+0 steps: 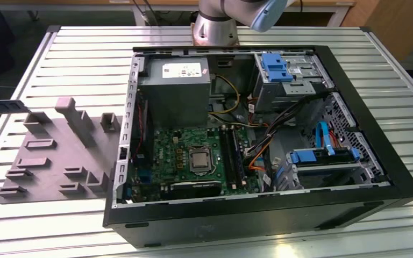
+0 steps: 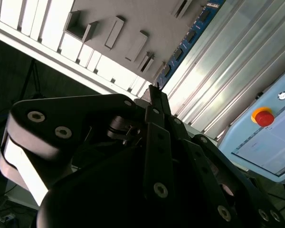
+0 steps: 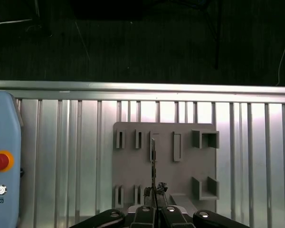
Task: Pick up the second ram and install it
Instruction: 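Pick up the second ram and move it above second insertion slot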
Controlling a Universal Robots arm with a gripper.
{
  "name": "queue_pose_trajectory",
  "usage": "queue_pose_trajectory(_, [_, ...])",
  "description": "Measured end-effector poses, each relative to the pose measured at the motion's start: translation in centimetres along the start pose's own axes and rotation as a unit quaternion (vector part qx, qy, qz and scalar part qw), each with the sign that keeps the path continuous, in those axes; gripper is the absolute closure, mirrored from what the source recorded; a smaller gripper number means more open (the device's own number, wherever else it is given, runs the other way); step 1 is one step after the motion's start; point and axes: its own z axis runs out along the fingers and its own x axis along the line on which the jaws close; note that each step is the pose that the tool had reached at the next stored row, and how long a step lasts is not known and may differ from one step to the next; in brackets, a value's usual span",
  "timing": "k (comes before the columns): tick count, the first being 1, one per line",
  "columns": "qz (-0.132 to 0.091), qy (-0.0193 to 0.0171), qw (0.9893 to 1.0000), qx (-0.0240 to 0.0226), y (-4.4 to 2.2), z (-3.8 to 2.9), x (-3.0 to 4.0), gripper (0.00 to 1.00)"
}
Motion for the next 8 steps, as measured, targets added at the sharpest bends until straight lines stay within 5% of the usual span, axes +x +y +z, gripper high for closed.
queue_pose_trajectory(8, [0.0, 0.0, 1.0, 0.0, -0.02, -0.15, -0.01, 0.89])
